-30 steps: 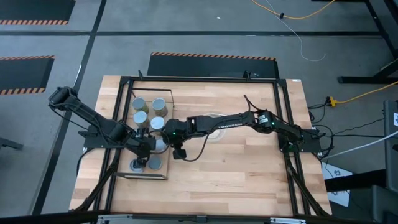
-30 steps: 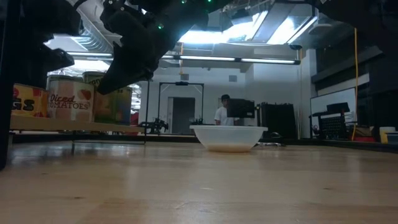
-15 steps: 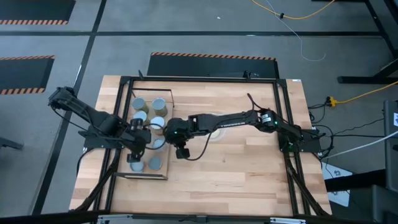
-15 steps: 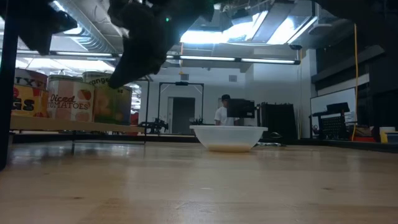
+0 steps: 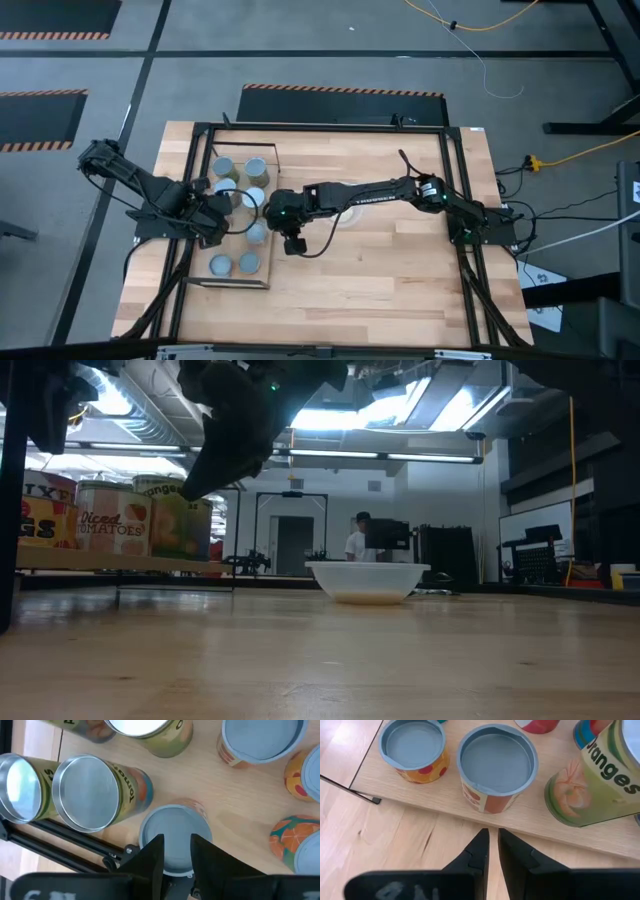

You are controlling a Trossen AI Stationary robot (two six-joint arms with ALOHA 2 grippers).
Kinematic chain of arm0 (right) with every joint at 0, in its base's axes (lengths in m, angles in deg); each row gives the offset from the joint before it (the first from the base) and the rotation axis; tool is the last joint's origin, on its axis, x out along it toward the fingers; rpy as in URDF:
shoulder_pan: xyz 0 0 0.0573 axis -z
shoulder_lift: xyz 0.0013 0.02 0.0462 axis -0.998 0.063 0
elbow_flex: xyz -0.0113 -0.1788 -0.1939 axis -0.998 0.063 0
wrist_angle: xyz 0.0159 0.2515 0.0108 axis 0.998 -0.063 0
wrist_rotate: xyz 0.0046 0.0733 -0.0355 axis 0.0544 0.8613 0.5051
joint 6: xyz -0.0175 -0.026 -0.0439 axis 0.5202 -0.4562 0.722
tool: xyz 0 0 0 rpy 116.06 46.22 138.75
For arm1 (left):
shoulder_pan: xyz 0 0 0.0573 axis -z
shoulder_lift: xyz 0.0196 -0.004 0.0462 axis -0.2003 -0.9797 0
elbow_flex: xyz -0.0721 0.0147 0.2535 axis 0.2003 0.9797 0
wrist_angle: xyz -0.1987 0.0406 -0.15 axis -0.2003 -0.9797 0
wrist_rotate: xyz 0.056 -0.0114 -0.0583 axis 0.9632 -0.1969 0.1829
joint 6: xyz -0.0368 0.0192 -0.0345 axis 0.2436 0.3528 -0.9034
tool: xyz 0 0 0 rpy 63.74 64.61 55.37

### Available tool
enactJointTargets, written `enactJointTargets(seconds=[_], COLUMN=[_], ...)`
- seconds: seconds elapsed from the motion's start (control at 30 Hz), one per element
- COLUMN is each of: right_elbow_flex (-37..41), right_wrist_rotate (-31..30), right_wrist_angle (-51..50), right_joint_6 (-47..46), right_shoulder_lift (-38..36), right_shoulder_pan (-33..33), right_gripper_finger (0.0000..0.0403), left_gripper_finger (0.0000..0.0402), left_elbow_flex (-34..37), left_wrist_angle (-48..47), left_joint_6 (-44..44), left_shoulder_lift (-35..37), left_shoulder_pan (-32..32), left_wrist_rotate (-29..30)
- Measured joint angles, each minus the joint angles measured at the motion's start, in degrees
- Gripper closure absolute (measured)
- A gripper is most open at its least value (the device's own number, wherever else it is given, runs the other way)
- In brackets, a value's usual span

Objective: Pick and place cans onto a shelf
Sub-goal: Adjust the canned apple on the shelf

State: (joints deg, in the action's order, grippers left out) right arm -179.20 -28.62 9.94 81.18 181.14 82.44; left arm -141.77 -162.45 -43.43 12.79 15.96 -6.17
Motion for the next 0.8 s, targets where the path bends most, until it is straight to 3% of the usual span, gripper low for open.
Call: enactJointTargets(seconds=[0.47, 0.8], right_elbow_flex=[0.00, 0.00], right_wrist_rotate=[0.02, 0.02], right_wrist_angle=[-0.04, -0.05], right_joint_6=[0.00, 0.00], right_shoulder_lift=[0.00, 0.00], right_shoulder_pan=[0.00, 0.00], right_gripper_finger=[0.0357, 0.0357], left_gripper_finger=[0.0314, 0.0316], left_elbow_flex=[0.25, 7.32], left_wrist_angle=[-0.03, 3.50], left_joint_6=[-0.60, -0.63], left_shoulder_lift=[-0.25, -0.24], left_shoulder_pan=[0.01, 0.01], left_wrist_rotate=[1.86, 1.33])
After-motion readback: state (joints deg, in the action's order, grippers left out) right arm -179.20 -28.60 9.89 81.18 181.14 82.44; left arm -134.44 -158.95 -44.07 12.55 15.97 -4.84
